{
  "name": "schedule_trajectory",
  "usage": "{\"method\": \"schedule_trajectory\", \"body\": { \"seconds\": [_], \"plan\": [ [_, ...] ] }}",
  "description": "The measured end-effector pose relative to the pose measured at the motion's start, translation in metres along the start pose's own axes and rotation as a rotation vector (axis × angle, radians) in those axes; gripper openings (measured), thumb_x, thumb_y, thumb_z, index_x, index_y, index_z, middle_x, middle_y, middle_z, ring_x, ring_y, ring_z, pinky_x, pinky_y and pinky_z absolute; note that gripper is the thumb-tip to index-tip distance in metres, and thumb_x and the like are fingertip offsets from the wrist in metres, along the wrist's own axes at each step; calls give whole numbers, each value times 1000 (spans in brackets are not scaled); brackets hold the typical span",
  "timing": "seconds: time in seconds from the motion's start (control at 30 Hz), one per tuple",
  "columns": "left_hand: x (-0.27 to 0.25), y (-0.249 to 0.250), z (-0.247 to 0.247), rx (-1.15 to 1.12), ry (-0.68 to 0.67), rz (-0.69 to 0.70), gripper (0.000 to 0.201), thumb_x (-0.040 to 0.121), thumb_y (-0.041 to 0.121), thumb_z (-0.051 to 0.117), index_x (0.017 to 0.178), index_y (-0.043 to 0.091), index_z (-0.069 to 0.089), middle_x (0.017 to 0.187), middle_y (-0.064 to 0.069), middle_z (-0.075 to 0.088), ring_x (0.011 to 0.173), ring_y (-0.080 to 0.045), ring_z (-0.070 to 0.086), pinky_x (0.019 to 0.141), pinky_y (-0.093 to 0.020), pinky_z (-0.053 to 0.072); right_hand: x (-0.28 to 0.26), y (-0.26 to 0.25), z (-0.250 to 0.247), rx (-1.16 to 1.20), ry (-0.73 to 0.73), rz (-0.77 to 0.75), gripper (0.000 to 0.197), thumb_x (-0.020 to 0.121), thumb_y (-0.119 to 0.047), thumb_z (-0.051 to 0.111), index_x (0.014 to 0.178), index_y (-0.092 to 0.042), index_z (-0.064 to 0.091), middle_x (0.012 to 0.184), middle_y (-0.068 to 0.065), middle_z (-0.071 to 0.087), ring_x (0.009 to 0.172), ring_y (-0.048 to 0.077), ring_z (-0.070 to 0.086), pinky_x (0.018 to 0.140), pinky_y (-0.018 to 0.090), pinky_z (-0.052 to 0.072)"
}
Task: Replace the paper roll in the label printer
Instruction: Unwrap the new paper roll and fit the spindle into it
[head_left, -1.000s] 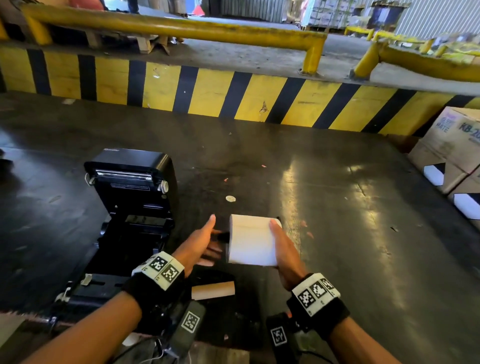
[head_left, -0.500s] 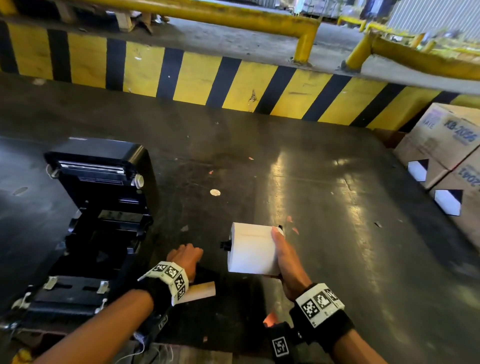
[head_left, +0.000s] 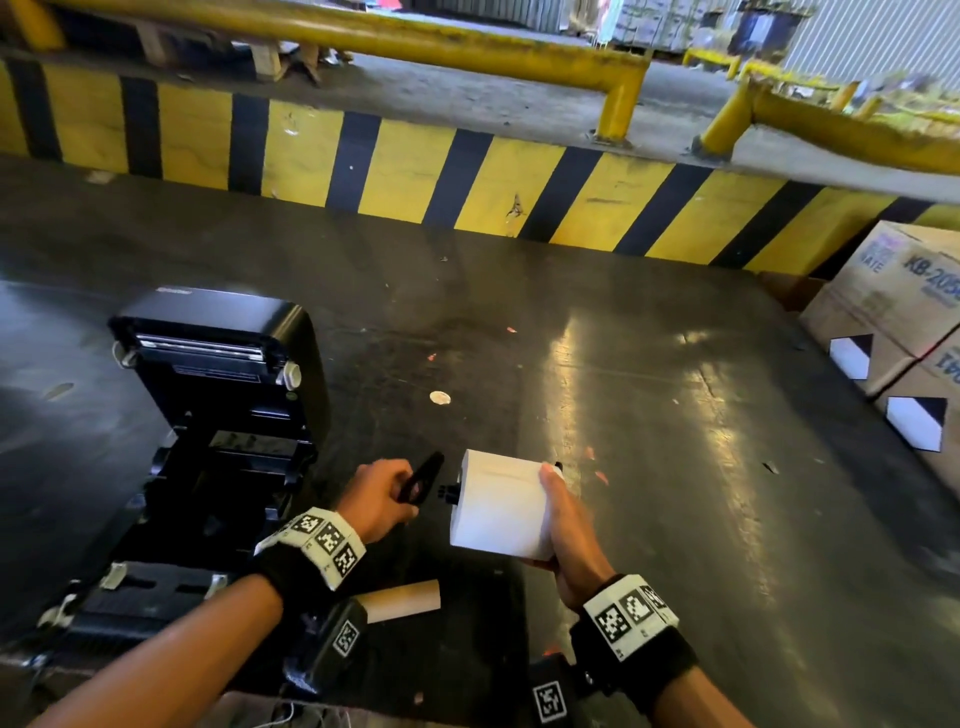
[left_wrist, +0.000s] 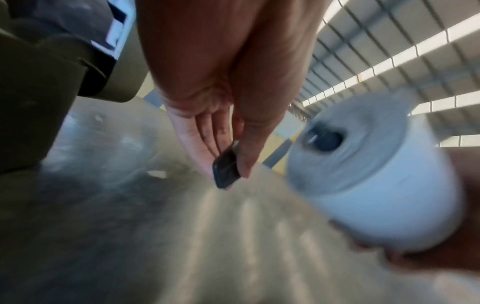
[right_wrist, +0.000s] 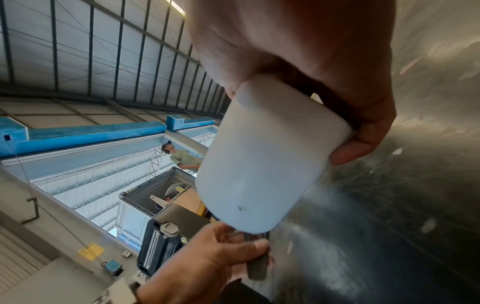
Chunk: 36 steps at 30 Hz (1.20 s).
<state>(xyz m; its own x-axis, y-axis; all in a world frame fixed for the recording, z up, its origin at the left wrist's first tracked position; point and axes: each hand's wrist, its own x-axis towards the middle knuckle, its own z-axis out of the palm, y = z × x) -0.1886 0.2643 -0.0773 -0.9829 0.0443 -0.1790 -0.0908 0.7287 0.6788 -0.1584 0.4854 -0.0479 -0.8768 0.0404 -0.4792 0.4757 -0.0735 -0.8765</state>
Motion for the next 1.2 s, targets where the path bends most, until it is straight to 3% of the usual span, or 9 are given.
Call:
{"method": "schedule_trajectory", "body": {
  "seconds": [0.1, 0.2, 0.3, 0.4, 0.6, 0.8, 0.93, 1.03, 1.2],
  "plan": [
    [-13, 10, -16, -229, 33, 73, 29, 72, -2, 74, 82, 22, 61, 77, 1, 70, 77, -15, 69, 80, -35, 56, 7, -2, 16, 53, -21, -3, 37, 95, -46, 43, 108, -17, 62, 113, 14, 69, 103, 30, 66, 93, 50, 52],
    [-28, 12, -29, -373, 62, 140, 41, 73, -9, 70, 107, 12, 64, 95, -5, 74, 86, -10, 70, 86, -36, 56, 11, -4, 34, 76, -55, 13, 41, 94, -50, 41, 106, -17, 62, 104, 11, 71, 88, 25, 68, 59, 29, 55],
    [-44, 11, -46, -448, 81, 195, 50, 78, -14, 63, 123, 7, 58, 107, 1, 67, 82, 13, 64, 81, -10, 51, 7, -11, 53, 87, -72, 11, 38, 94, -52, 40, 88, -19, 59, 85, 6, 68, 70, 21, 64, 38, 21, 45],
    [-58, 4, -68, -413, 88, 251, 56, 81, -10, 61, 132, 11, 51, 112, 6, 63, 90, 18, 59, 86, -6, 47, -2, -17, 78, 90, -67, -30, 37, 94, -51, 39, 85, -21, 58, 82, 4, 67, 69, 19, 64, 46, 24, 45],
    [-74, -21, -104, -242, -81, 257, 65, 90, 0, 48, 147, 20, 23, 139, -5, 51, 128, -17, 48, 110, -35, 38, -18, -20, 127, 76, 32, -138, 42, 91, -52, 47, 107, -17, 63, 107, 12, 69, 96, 29, 68, 84, 46, 56],
    [-87, -43, -150, -629, -84, -8, 31, 98, 16, 31, 103, 18, 61, 101, -14, 67, 85, -21, 64, 77, -31, 53, -40, -15, 187, 66, 18, -220, 37, 95, -40, 48, 116, -13, 60, 111, 12, 68, 100, 29, 67, 91, 54, 53],
    [-90, -78, -177, -702, -16, -105, 39, 91, 46, 49, 102, 14, 69, 101, -11, 72, 95, -25, 68, 81, -41, 57, -45, -5, 238, -42, -2, -294, 31, 93, -42, 49, 113, -20, 59, 113, 7, 68, 102, 22, 65, 90, 43, 54],
    [-89, -110, -190, -638, 90, -94, 42, 68, 61, 67, 89, 26, 75, 93, -6, 77, 89, -25, 72, 83, -49, 57, -46, 4, 271, -106, -28, -316, 71, 78, -67, 54, 132, -23, 45, 134, 4, 58, 118, 17, 57, 101, 38, 47],
    [-89, -142, -208, -633, 105, -106, 22, 78, 46, 67, 90, 29, 74, 92, -4, 77, 87, -22, 73, 84, -49, 57, -45, 12, 297, -220, -103, -335, 92, 66, -79, 54, 143, -34, 30, 142, -7, 50, 128, 11, 49, 111, 41, 37]
  ]
}}
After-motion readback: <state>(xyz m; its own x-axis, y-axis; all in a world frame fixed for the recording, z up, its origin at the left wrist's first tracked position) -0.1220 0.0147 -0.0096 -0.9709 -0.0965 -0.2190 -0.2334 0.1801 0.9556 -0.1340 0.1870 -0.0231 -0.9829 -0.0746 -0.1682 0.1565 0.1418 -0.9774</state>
